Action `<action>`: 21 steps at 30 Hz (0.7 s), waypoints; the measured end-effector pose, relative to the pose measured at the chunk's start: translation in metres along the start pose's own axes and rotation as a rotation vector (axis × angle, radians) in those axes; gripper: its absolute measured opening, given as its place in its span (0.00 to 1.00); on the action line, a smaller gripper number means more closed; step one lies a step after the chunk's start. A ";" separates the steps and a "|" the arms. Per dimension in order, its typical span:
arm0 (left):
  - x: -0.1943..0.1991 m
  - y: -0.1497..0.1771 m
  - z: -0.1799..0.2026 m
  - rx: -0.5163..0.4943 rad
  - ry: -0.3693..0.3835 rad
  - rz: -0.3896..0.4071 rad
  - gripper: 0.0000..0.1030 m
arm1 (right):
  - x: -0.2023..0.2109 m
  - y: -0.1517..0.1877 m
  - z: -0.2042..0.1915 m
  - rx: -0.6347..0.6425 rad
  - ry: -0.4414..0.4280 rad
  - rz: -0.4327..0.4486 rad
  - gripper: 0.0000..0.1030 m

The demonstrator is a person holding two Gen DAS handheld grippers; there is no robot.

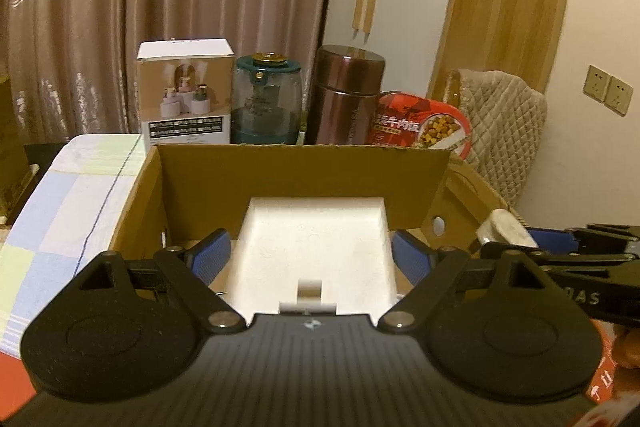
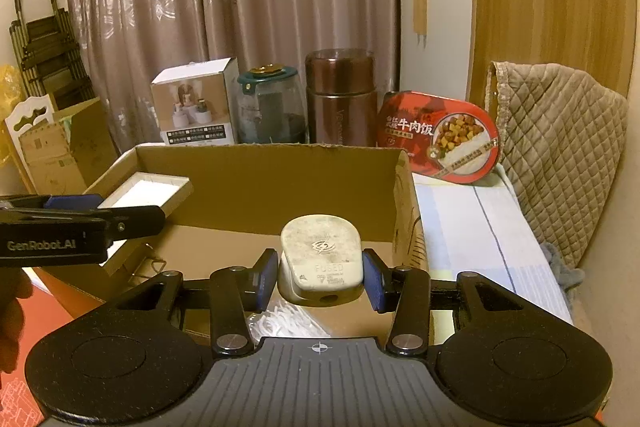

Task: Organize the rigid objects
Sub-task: 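Carry the white tray and beige plug with both tools into the cardboard box, then open the left tool releasing the tray while the right tool releases the plug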

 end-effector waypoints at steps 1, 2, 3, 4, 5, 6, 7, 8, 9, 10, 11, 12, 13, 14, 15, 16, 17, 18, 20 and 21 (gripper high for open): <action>0.001 0.000 -0.001 0.000 -0.002 0.003 0.84 | 0.001 0.000 0.001 -0.001 0.001 0.002 0.41; 0.001 -0.001 -0.001 0.004 -0.001 0.006 0.84 | 0.001 -0.001 0.002 -0.002 0.001 0.003 0.41; 0.003 -0.001 -0.002 0.009 -0.001 0.009 0.84 | 0.002 -0.001 0.002 -0.003 0.001 0.004 0.41; 0.004 -0.002 -0.003 0.015 0.000 0.013 0.84 | 0.002 -0.002 0.003 -0.003 0.001 0.005 0.41; 0.005 -0.003 -0.003 0.019 0.001 0.015 0.84 | 0.003 -0.002 0.003 -0.003 0.002 0.005 0.41; 0.006 -0.004 -0.004 0.023 0.000 0.015 0.84 | 0.003 -0.002 0.003 -0.003 0.000 0.005 0.41; 0.006 -0.005 -0.004 0.025 -0.002 0.016 0.84 | 0.003 -0.002 0.003 -0.004 0.001 0.004 0.41; 0.006 -0.005 -0.005 0.024 -0.002 0.015 0.84 | 0.003 -0.001 0.003 -0.004 0.001 0.003 0.41; 0.007 -0.005 -0.004 0.021 -0.001 0.014 0.84 | 0.003 -0.001 0.002 -0.003 0.001 0.002 0.41; 0.006 -0.005 -0.004 0.020 -0.001 0.011 0.84 | 0.004 -0.001 0.002 -0.003 0.000 0.002 0.41; 0.006 -0.005 -0.004 0.020 0.000 0.010 0.84 | 0.003 -0.001 0.002 -0.002 0.000 0.001 0.41; 0.006 -0.005 -0.004 0.019 0.002 0.010 0.84 | 0.004 -0.001 0.001 -0.003 0.000 0.002 0.41; 0.006 -0.006 -0.004 0.019 0.004 0.011 0.84 | 0.003 -0.001 0.001 -0.003 0.000 0.002 0.41; 0.007 -0.006 -0.004 0.019 0.005 0.011 0.84 | 0.003 -0.001 0.001 -0.003 0.000 0.001 0.41; 0.007 -0.006 -0.003 0.017 0.006 0.011 0.84 | 0.003 -0.001 0.001 -0.001 0.000 0.001 0.41; 0.008 -0.007 -0.003 0.016 0.007 0.013 0.84 | 0.003 -0.001 0.001 0.000 0.001 0.001 0.41; 0.008 -0.007 -0.003 0.015 0.006 0.015 0.84 | 0.003 -0.001 0.001 0.001 0.001 0.000 0.41; 0.009 -0.007 -0.002 0.015 0.006 0.016 0.84 | 0.003 -0.001 0.001 0.001 0.002 0.000 0.41; 0.009 -0.007 -0.002 0.015 0.008 0.017 0.84 | 0.003 -0.001 0.001 0.000 0.005 0.000 0.41; 0.009 -0.007 -0.003 0.016 0.008 0.016 0.84 | 0.002 -0.002 0.001 0.000 0.005 0.000 0.41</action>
Point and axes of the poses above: each gripper's, at about its wrist camera, not at the fingertips, and x roughly against the way its jaws point, z to its right, y to its underside, the point moved 7 cm from there along -x, roughly the way its jaws point, and after that the axes turned 14 degrees about -x, right-handed, at the moved point
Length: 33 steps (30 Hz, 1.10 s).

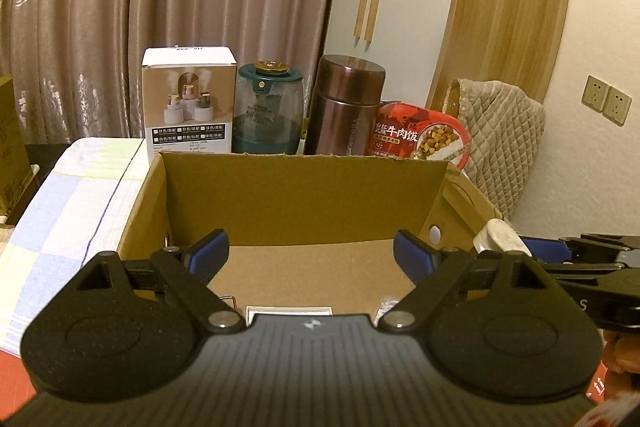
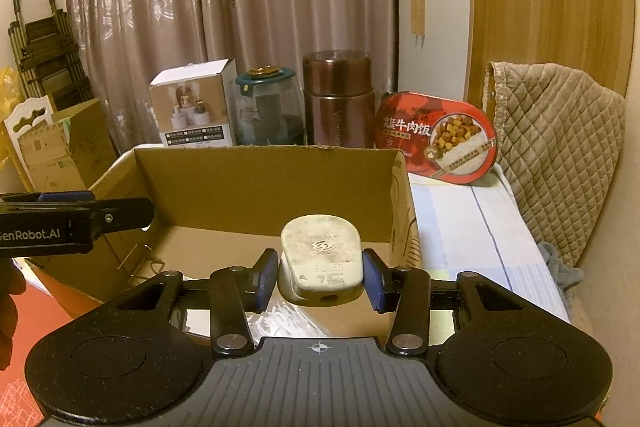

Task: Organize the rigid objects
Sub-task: 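Open the left tool releasing the tray while the right tool releases the plug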

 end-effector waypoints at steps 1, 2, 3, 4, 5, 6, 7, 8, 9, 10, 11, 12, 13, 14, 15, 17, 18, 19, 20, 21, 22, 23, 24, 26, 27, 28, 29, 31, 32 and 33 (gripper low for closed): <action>0.000 0.000 0.000 0.000 0.001 -0.001 0.84 | 0.000 0.000 0.000 0.000 0.000 -0.001 0.41; 0.000 0.000 0.001 -0.001 0.002 -0.002 0.84 | 0.000 0.000 0.000 0.001 0.001 -0.002 0.41; 0.000 0.001 0.001 -0.002 0.002 -0.002 0.84 | -0.001 0.000 0.000 0.001 0.001 -0.002 0.41; -0.001 0.001 0.002 -0.003 0.003 -0.004 0.84 | -0.001 0.000 0.000 0.001 0.002 -0.003 0.41; -0.001 0.001 0.002 -0.002 0.005 -0.005 0.84 | -0.001 0.000 0.000 0.000 0.003 -0.003 0.41; -0.001 0.001 0.002 -0.003 0.005 -0.004 0.84 | -0.001 0.000 0.000 0.000 0.003 -0.003 0.41; -0.001 0.001 0.002 -0.003 0.004 -0.004 0.84 | -0.002 0.000 0.001 0.001 0.004 -0.004 0.41; -0.001 0.001 0.002 -0.004 0.004 -0.003 0.84 | -0.002 0.000 0.001 0.002 0.005 -0.005 0.41; -0.001 0.001 0.002 -0.003 0.004 -0.004 0.84 | -0.002 -0.001 0.002 0.001 0.005 -0.006 0.41; -0.001 0.001 0.002 -0.003 0.003 -0.005 0.84 | -0.003 -0.001 0.002 0.001 0.005 -0.007 0.41; -0.001 0.001 0.002 -0.003 0.002 -0.005 0.84 | -0.003 -0.001 0.002 0.001 0.007 -0.008 0.41; -0.001 0.001 0.002 -0.003 0.001 -0.006 0.84 | -0.003 -0.001 0.003 0.001 0.009 -0.008 0.41; -0.002 0.002 0.002 -0.003 0.002 -0.008 0.84 | -0.004 -0.001 0.003 -0.001 0.010 -0.008 0.41; -0.002 0.002 0.002 -0.003 0.002 -0.008 0.84 | -0.005 -0.001 0.004 -0.002 0.012 -0.008 0.41; -0.002 0.002 0.003 -0.003 0.003 -0.009 0.84 | -0.005 -0.001 0.005 -0.005 0.015 -0.009 0.41; -0.002 0.002 0.003 -0.005 0.003 -0.010 0.84 | -0.007 -0.001 0.007 -0.014 0.015 -0.015 0.41; -0.002 0.002 0.004 -0.006 0.002 -0.011 0.84 | -0.008 -0.001 0.007 -0.017 0.011 -0.020 0.41; -0.002 0.003 0.003 -0.006 0.001 -0.012 0.84 | -0.008 -0.002 0.007 -0.018 0.004 -0.014 0.41; -0.002 0.003 0.003 -0.006 0.001 -0.013 0.84 | -0.007 -0.003 0.007 -0.015 0.000 -0.001 0.41; -0.002 0.003 0.003 -0.005 0.001 -0.014 0.84 | -0.006 -0.004 0.007 -0.008 0.005 0.010 0.42; -0.002 0.003 0.003 -0.006 0.000 -0.015 0.84 | -0.005 -0.006 0.007 -0.004 0.009 0.018 0.43; -0.002 0.004 0.003 -0.006 -0.002 -0.016 0.84 | -0.004 -0.007 0.007 -0.004 0.007 0.024 0.45; -0.002 0.003 0.003 -0.005 -0.002 -0.015 0.84 | -0.002 -0.008 0.007 -0.006 0.003 0.030 0.47; -0.002 0.003 0.003 -0.001 -0.001 -0.014 0.84 | 0.002 -0.010 0.008 -0.005 0.000 0.042 0.49; -0.002 0.003 0.003 -0.001 -0.002 -0.014 0.84 | 0.004 -0.011 0.008 -0.005 -0.001 0.047 0.50; -0.001 0.003 0.003 -0.002 -0.003 -0.013 0.84 | 0.006 -0.012 0.008 -0.007 -0.003 0.051 0.50; -0.001 0.003 0.003 -0.002 -0.003 -0.014 0.84 | 0.007 -0.013 0.008 -0.008 -0.005 0.053 0.51; -0.001 0.003 0.003 0.000 -0.002 -0.012 0.84 | 0.010 -0.015 0.008 -0.008 -0.003 0.057 0.51; 0.000 0.002 0.003 0.000 -0.001 -0.011 0.84 | 0.011 -0.015 0.008 -0.008 -0.004 0.058 0.51; 0.001 0.002 0.003 -0.001 -0.001 -0.010 0.84 | 0.013 -0.016 0.008 -0.009 -0.005 0.059 0.51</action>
Point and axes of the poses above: each gripper's, at about its wrist camera, not at the fingertips, and x roughly against the way its jaws point, z to its right, y to its underside, the point moved 7 cm from there along -x, roughly the way its jaws point, and after that the axes turned 14 degrees about -x, right-handed, at the moved point
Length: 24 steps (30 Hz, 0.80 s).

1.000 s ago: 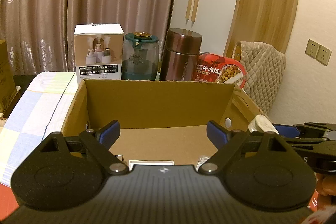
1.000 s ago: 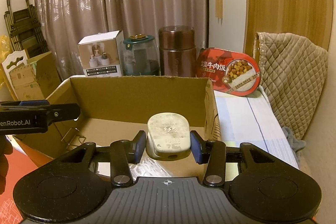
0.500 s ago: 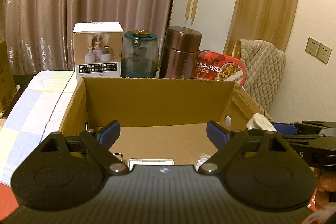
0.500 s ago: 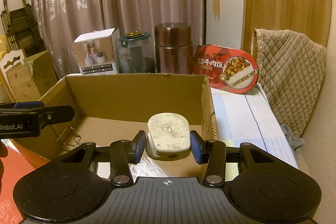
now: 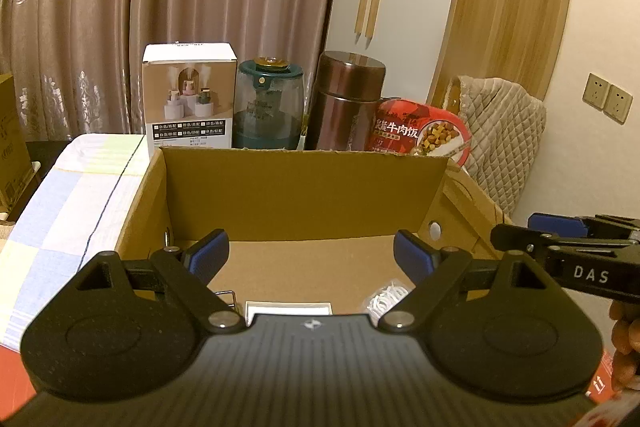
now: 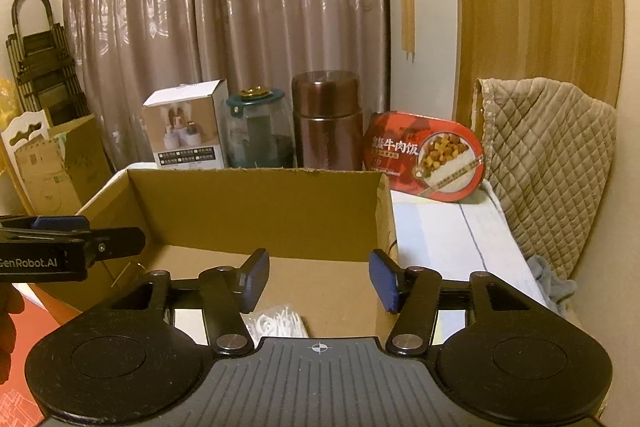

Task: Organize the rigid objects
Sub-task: 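Open the left tool releasing the tray while the right tool releases the plug, then move both tools back toward the night light and remotes on the mat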

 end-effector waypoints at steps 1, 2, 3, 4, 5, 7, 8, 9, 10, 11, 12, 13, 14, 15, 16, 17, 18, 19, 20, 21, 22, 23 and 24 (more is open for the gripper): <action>0.001 0.000 0.000 -0.001 0.000 0.002 0.84 | 0.002 -0.001 0.000 -0.001 -0.001 0.002 0.52; 0.003 -0.001 0.000 0.000 0.000 0.005 0.84 | 0.004 -0.001 -0.001 0.000 -0.002 0.004 0.52; 0.004 -0.001 0.000 -0.001 0.001 0.006 0.84 | 0.007 -0.001 -0.002 0.002 -0.002 0.006 0.52; 0.007 -0.002 0.000 -0.002 -0.001 0.006 0.84 | 0.010 -0.001 -0.002 0.006 -0.003 0.007 0.52; 0.009 -0.002 0.000 -0.003 -0.003 0.008 0.84 | 0.014 -0.001 -0.003 0.009 -0.003 0.008 0.52; 0.016 -0.004 0.001 -0.001 -0.008 0.014 0.84 | 0.022 -0.001 -0.003 0.009 -0.005 0.012 0.52; 0.021 -0.005 0.001 -0.003 -0.011 0.020 0.84 | 0.028 0.000 -0.003 0.007 -0.006 0.014 0.52; 0.025 -0.006 0.002 -0.005 -0.014 0.028 0.84 | 0.033 0.000 -0.004 0.005 -0.006 0.018 0.52; 0.032 -0.007 0.003 -0.008 -0.018 0.039 0.84 | 0.040 0.001 -0.004 0.002 -0.007 0.024 0.52; 0.038 -0.007 0.004 -0.011 -0.022 0.048 0.84 | 0.046 0.002 -0.004 0.002 -0.009 0.027 0.53; 0.045 -0.007 0.005 -0.015 -0.027 0.055 0.84 | 0.052 0.005 -0.005 0.007 -0.014 0.029 0.53; 0.052 -0.006 0.006 -0.018 -0.033 0.058 0.84 | 0.057 0.008 -0.006 0.015 -0.017 0.027 0.53; 0.059 -0.004 0.006 -0.019 -0.038 0.061 0.84 | 0.063 0.011 -0.006 0.019 -0.019 0.027 0.53; 0.067 0.000 0.006 -0.020 -0.043 0.064 0.84 | 0.069 0.014 -0.006 0.018 -0.021 0.027 0.53; 0.074 0.003 0.006 -0.018 -0.049 0.066 0.84 | 0.075 0.018 -0.006 0.011 -0.024 0.026 0.53; 0.082 0.009 0.005 -0.015 -0.057 0.066 0.84 | 0.082 0.022 -0.005 0.004 -0.026 0.024 0.53; 0.089 0.015 0.004 -0.012 -0.067 0.062 0.85 | 0.089 0.028 -0.005 0.001 -0.028 0.019 0.54; 0.097 0.023 0.004 -0.011 -0.075 0.056 0.86 | 0.094 0.033 -0.005 0.002 -0.030 0.016 0.54; 0.103 0.029 0.004 -0.014 -0.080 0.051 0.90 | 0.101 0.040 -0.006 0.007 -0.036 0.009 0.54; 0.110 0.037 0.004 -0.016 -0.087 0.046 0.94 | 0.107 0.047 -0.006 0.011 -0.038 0.003 0.55; 0.117 0.046 0.003 -0.015 -0.095 0.041 0.96 | 0.111 0.054 -0.006 0.015 -0.038 -0.002 0.55; 0.124 0.056 0.003 -0.012 -0.096 0.038 0.99 | 0.117 0.062 -0.006 0.019 -0.040 -0.009 0.56; 0.131 0.064 0.003 -0.010 -0.093 0.036 0.99 | 0.121 0.068 -0.005 0.020 -0.041 -0.015 0.58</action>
Point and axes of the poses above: each gripper's, at about its wrist camera, not at the fingertips, and x roughly against the way its jaws point, z to its right, y to its underside, the point moved 7 cm from there along -x, roughly the way its jaws point, and after that the axes turned 14 degrees about -x, right-handed, at the moved point
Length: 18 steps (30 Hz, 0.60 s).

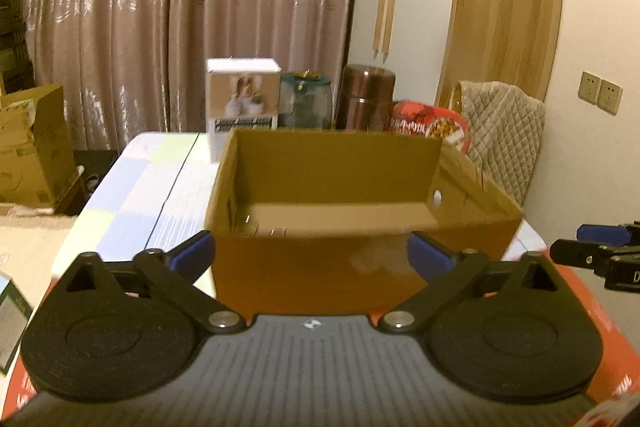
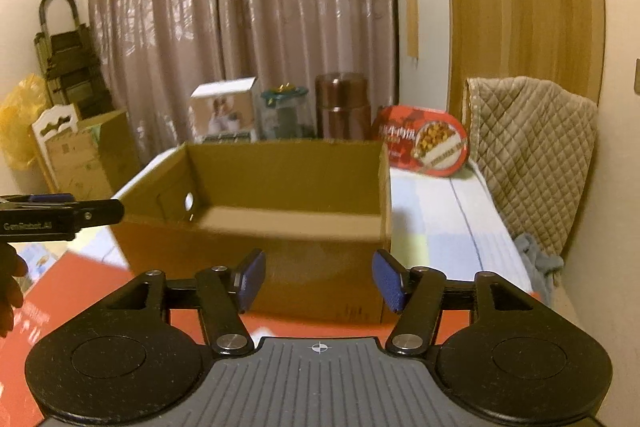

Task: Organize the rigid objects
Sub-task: 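Move both tools back toward the night light and remotes on the mat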

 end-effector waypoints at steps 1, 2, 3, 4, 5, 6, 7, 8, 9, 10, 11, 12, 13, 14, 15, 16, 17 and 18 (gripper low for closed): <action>0.006 0.009 -0.001 0.000 -0.002 -0.010 0.99 | 0.004 0.007 0.001 -0.003 0.000 -0.004 0.59; 0.012 0.017 -0.002 0.000 -0.007 -0.020 0.99 | 0.009 0.014 0.002 -0.009 0.003 -0.008 0.61; 0.018 0.025 -0.003 0.000 -0.010 -0.029 0.99 | 0.013 0.021 0.004 -0.023 0.005 -0.013 0.63; 0.024 0.033 -0.004 -0.001 -0.016 -0.036 0.99 | 0.017 0.027 0.006 -0.037 0.004 -0.018 0.64; 0.029 0.041 -0.005 -0.002 -0.023 -0.046 0.99 | 0.020 0.036 0.007 -0.051 0.001 -0.028 0.65; 0.034 0.050 -0.006 -0.005 -0.028 -0.062 0.99 | 0.023 0.043 0.008 -0.060 -0.002 -0.035 0.67; 0.038 0.058 -0.007 -0.007 -0.033 -0.076 0.99 | 0.026 0.050 0.008 -0.068 -0.005 -0.039 0.67; 0.042 0.066 -0.007 -0.007 -0.038 -0.091 0.99 | 0.028 0.057 0.009 -0.079 -0.008 -0.043 0.68; 0.045 0.074 -0.007 -0.005 -0.041 -0.105 0.99 | 0.030 0.063 0.010 -0.093 -0.011 -0.046 0.69; 0.048 0.082 -0.008 0.001 -0.043 -0.118 0.99 | 0.031 0.070 0.012 -0.111 -0.014 -0.050 0.69; 0.051 0.089 -0.009 0.010 -0.043 -0.128 0.99 | 0.031 0.078 0.012 -0.133 -0.016 -0.059 0.69; 0.053 0.094 -0.009 0.013 -0.043 -0.137 0.99 | 0.029 0.088 0.013 -0.160 -0.019 -0.079 0.70; 0.056 0.100 -0.010 0.014 -0.045 -0.146 0.99 | 0.027 0.096 0.014 -0.179 -0.020 -0.103 0.70; 0.058 0.105 -0.010 0.012 -0.047 -0.152 0.99 | 0.024 0.103 0.013 -0.191 -0.019 -0.128 0.70; 0.060 0.110 -0.010 0.006 -0.049 -0.158 0.99 | 0.020 0.107 0.012 -0.192 -0.017 -0.149 0.70; 0.061 0.114 -0.010 -0.002 -0.053 -0.166 0.99 | 0.018 0.110 0.009 -0.185 -0.020 -0.162 0.70; 0.061 0.116 -0.010 -0.009 -0.054 -0.172 0.99 | 0.017 0.111 0.005 -0.174 -0.027 -0.167 0.70; 0.061 0.119 -0.010 -0.016 -0.053 -0.179 0.99 | 0.016 0.112 0.001 -0.163 -0.038 -0.168 0.70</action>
Point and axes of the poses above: each gripper's, at about its wrist camera, not at the fingertips, and x roughly against the way its jaws point, z to its right, y to its underside, the point moved 7 cm from there along -x, roughly the way its jaws point, and after that the axes turned 14 degrees about -x, right-handed, at the moved point
